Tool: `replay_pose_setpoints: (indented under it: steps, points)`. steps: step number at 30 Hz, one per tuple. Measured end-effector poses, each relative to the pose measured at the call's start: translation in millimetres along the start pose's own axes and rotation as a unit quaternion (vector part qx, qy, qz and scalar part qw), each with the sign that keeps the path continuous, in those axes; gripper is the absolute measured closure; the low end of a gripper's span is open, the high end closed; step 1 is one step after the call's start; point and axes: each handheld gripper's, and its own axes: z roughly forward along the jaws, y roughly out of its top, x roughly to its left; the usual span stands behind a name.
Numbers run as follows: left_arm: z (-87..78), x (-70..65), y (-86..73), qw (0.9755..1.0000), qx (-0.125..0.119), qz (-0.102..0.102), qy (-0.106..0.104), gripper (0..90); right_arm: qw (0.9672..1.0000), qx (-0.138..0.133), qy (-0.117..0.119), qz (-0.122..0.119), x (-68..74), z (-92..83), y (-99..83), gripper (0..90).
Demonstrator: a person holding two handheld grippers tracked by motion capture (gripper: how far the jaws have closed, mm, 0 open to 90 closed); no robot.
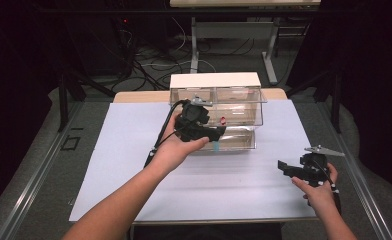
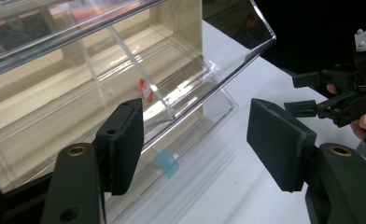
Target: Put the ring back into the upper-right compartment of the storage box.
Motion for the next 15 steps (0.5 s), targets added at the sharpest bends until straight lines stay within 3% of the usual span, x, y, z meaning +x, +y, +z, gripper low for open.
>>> replay_pose_setpoints:
  steps: [11, 15]
  points:
    - [-20.3, 23.6, -17.0, 0.9998, -0.01, 0.003, 0.016, 30.7, 1.0, 0.0, 0.0, -0.001, -0.1, -0.7, -0.2, 9.8]
    - [-29.8, 34.4, -23.5, 0.9996, -0.016, -0.009, 0.023, 30.0, 1.0, -0.001, 0.0, -0.002, 0.2, -0.8, -0.1, 9.8]
